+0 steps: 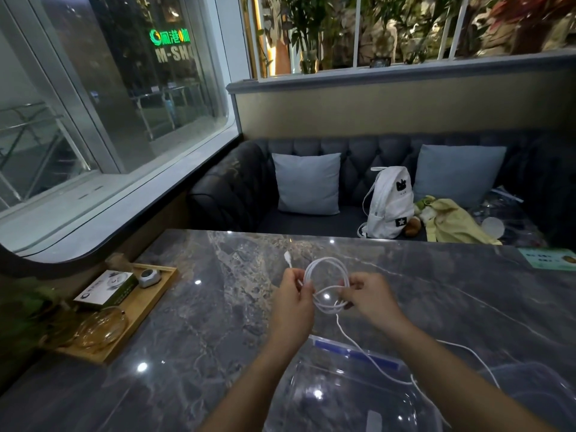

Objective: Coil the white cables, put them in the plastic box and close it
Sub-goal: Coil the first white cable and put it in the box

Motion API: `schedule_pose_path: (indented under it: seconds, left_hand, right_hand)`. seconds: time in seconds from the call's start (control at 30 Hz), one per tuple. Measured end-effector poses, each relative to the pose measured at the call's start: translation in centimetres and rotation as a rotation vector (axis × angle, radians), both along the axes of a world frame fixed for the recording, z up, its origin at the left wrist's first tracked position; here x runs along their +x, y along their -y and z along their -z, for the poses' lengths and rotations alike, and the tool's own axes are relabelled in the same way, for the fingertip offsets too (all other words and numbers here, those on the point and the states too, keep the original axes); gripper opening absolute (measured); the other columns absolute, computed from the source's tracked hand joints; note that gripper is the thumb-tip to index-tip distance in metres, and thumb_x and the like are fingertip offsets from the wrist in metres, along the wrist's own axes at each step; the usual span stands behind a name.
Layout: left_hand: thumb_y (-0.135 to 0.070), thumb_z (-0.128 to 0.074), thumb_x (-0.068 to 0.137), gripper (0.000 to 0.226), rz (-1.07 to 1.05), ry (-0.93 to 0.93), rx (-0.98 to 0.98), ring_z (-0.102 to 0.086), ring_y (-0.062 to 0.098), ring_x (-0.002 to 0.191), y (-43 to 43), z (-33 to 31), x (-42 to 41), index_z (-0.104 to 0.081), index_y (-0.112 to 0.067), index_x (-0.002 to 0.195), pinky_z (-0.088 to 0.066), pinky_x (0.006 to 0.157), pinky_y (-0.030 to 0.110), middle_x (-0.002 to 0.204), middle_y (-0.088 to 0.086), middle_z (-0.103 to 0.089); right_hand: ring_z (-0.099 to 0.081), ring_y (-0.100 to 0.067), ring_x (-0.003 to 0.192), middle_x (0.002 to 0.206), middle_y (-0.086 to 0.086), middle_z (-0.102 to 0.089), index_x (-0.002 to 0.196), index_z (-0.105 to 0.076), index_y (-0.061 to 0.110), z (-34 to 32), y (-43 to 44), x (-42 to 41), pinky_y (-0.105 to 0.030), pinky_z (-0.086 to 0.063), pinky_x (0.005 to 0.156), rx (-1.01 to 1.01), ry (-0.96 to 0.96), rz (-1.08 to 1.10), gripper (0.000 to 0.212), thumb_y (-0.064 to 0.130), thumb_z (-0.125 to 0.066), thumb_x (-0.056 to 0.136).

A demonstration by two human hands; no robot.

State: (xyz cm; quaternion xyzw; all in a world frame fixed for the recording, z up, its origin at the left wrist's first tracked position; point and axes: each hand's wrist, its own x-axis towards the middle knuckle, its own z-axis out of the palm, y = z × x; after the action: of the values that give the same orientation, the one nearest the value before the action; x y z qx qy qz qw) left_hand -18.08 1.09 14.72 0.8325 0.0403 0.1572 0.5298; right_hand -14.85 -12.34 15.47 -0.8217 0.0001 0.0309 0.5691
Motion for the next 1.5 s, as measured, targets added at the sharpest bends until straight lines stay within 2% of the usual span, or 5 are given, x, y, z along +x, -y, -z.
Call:
schedule_pose_path:
  seconds: [0.33, 0.57, 0.83, 1.13, 1.5]
  left_hand:
    - [-0.012, -0.038, 0.094, 0.019, 0.042, -0.378, -0.172, -0.052, 0.017, 0.058, -0.5, 1.7, 1.5, -0.046, -0.019, 0.078, -0.040, 0.047, 0.029, 0.075, 0.007, -0.059]
    - [-0.004, -0.041, 0.091, 0.019, 0.130, -0.348, -0.240, -0.057, 0.013, 0.055, 0.1, 1.2, 1.1, -0.048, -0.019, 0.081, -0.042, 0.041, 0.020, 0.072, 0.004, -0.059]
    - [-0.009, -0.041, 0.097, 0.011, 0.296, -0.532, -0.514, -0.067, 0.018, 0.058, -0.6, -0.3, 0.5, -0.049, -0.006, 0.089, -0.056, 0.063, 0.036, 0.074, 0.008, -0.065]
    - [-0.007, -0.034, 0.099, 0.014, 0.243, -0.451, -0.643, -0.065, 0.014, 0.047, 0.8, -0.7, 0.0, -0.040, -0.005, 0.086, -0.057, 0.052, 0.024, 0.072, 0.016, -0.062]
    - [-0.004, -0.041, 0.095, 0.032, -0.138, -0.082, -0.876, -0.066, 0.014, 0.058, 0.8, -0.1, 0.2, -0.030, -0.024, 0.117, -0.055, 0.053, 0.023, 0.079, 0.013, -0.065]
  right_hand:
    - [-0.059, -0.018, 0.063, 0.074, -0.009, -0.063, 0.090, -0.058, 0.011, 0.3, 0.4, -0.3, -0.030, -0.050, 0.063, -0.097, 0.055, -0.137, 0.017, 0.005, -0.068, 0.078]
    - [-0.051, -0.024, 0.057, 0.078, -0.010, -0.055, 0.081, -0.057, 0.011, 1.3, 0.3, -1.1, -0.033, -0.044, 0.042, -0.863, 0.864, -0.127, 0.021, 0.009, -0.074, 0.069]
    - [-0.055, -0.010, 0.065, 0.079, -0.007, -0.061, 0.076, -0.068, 0.005, 1.5, 0.9, -1.1, -0.025, -0.049, 0.052, -0.363, 0.934, -0.017, 0.006, 0.001, -0.068, 0.073]
    - [-0.050, -0.001, 0.040, 0.063, -0.006, -0.060, 0.102, -0.066, 0.009, -1.2, -0.9, -1.9, -0.012, -0.044, 0.044, 0.519, 0.303, 0.194, 0.026, -0.002, -0.063, 0.079]
    - [-0.053, -0.008, 0.039, 0.052, -0.007, -0.058, 0.073, -0.066, 0.002, -1.9, -1.3, -1.0, -0.017, -0.047, 0.041, 0.705, 0.043, 0.122, 0.010, 0.008, -0.063, 0.081]
